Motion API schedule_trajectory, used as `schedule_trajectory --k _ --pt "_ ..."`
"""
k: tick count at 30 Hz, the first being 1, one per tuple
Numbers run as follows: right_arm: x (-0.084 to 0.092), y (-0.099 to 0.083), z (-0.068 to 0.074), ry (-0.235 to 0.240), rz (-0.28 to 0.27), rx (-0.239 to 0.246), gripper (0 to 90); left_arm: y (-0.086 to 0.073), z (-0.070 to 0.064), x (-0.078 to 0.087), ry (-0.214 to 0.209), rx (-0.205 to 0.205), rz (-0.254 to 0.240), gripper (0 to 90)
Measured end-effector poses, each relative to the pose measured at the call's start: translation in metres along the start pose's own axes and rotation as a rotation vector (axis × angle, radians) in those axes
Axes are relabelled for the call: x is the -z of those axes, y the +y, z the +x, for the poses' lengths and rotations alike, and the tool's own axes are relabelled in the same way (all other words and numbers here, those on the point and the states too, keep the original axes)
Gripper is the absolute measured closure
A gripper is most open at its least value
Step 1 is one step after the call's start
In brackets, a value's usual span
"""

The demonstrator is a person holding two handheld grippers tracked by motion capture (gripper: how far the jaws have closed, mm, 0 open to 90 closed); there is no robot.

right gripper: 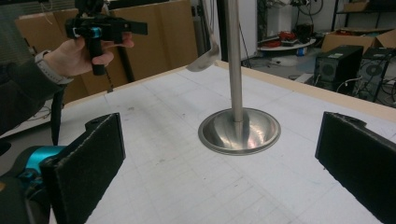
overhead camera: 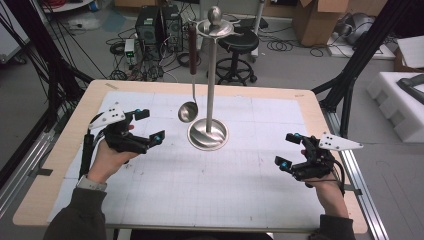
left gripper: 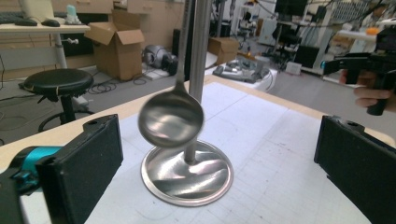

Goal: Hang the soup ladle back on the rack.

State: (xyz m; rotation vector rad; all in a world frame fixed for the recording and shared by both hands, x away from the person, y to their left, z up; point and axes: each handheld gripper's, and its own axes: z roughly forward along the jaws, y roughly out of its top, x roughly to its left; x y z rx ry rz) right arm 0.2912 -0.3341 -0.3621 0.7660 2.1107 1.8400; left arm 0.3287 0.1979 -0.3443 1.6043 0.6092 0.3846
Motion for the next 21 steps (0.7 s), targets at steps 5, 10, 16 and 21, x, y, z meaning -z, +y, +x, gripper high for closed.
schedule_trajectory --k 5,10,16,21 --pt "-0.001 -0.001 -0.001 -0.006 0.006 -0.004 0.4 -0.012 0.000 0.017 0.070 -0.046 0.007 1.7" --pt "-0.001 -0.002 -0.001 -0.012 0.005 0.000 0.4 -0.019 -0.001 0.033 0.112 -0.056 0.000 1.7" --pt "-0.004 -0.004 0.000 -0.022 0.005 0.010 0.3 -0.019 -0.003 0.044 0.124 -0.083 0.018 1.7" --pt "-0.001 -0.003 0.001 -0.033 -0.016 0.015 0.3 -0.019 -0.005 0.054 0.099 -0.069 -0.018 1.7"
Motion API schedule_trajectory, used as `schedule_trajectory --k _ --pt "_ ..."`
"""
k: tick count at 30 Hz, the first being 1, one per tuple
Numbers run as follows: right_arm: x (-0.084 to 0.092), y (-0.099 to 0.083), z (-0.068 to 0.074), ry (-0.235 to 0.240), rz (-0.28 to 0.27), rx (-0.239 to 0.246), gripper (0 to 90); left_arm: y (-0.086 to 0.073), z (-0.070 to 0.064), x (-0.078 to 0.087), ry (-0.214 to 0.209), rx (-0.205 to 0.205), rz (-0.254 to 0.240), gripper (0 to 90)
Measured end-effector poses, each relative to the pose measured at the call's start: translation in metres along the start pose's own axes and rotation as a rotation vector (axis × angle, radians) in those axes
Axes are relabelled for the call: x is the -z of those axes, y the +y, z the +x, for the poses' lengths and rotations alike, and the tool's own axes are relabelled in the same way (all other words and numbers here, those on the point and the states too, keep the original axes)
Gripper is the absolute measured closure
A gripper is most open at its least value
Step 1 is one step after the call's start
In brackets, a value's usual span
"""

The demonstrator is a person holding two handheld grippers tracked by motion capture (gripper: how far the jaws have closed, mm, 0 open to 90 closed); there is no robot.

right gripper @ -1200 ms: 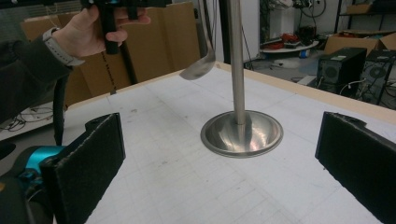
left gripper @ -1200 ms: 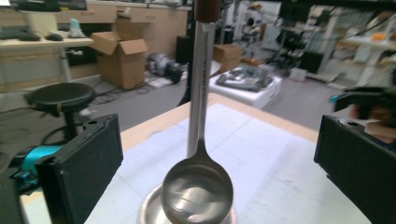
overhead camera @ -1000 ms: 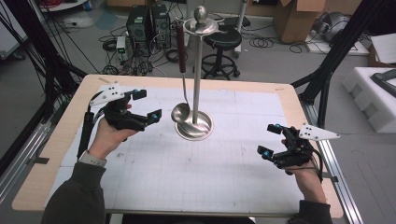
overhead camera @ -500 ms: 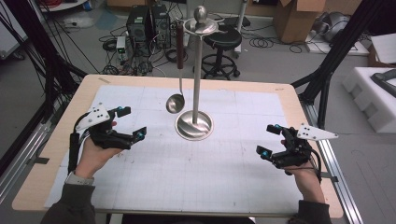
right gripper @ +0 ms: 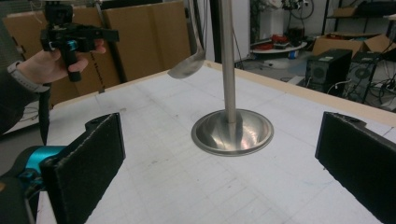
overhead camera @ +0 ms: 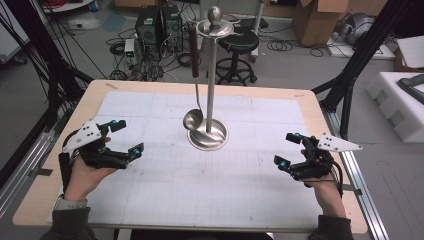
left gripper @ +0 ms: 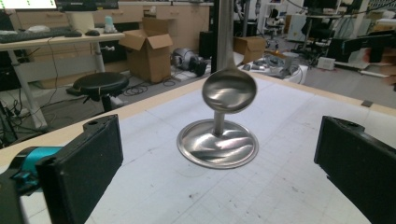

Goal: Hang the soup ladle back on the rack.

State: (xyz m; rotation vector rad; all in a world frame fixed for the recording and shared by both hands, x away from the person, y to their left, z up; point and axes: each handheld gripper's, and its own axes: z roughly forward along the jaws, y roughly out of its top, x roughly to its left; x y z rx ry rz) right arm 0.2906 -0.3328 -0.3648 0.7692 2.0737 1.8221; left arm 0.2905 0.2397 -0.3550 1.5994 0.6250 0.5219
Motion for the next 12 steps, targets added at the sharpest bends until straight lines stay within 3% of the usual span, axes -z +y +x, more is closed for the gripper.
schedule_trajectory --k 4,12 --pt "0.002 0.001 -0.001 -0.018 -0.020 0.001 0.4 -0.001 0.000 0.007 -0.001 -0.008 -0.004 1.7" --pt "0.003 0.000 -0.002 -0.040 -0.033 0.002 0.4 -0.003 0.006 0.016 0.034 0.030 -0.041 1.7"
